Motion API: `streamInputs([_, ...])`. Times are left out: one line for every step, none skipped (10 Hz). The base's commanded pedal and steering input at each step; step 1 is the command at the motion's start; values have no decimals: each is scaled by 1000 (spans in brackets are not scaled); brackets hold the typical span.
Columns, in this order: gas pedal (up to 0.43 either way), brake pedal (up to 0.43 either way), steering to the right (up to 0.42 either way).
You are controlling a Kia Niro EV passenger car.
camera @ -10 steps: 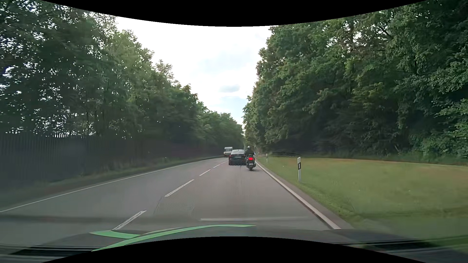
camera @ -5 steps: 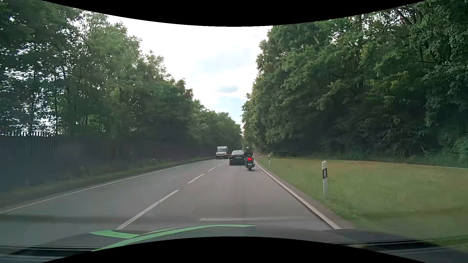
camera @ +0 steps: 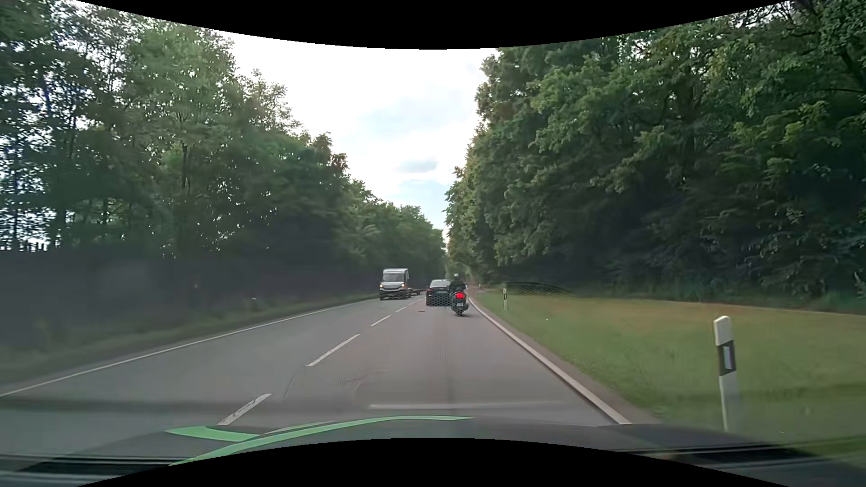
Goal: Follow the waypoints while adhering to traffic rules and regulations
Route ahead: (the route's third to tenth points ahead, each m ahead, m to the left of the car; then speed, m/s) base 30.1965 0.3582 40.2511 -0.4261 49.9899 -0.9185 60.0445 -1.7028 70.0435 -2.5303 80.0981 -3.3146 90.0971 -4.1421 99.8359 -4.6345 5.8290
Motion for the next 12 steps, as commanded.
streamInputs([138,0,11])
streamInputs([138,0,11])
streamInputs([138,0,11])
streamInputs([150,0,12])
streamInputs([150,0,12])
streamInputs([150,0,12])
streamInputs([150,0,11])
streamInputs([150,0,11])
streamInputs([157,0,10])
streamInputs([169,0,9])
streamInputs([177,0,8])
streamInputs([177,0,8])
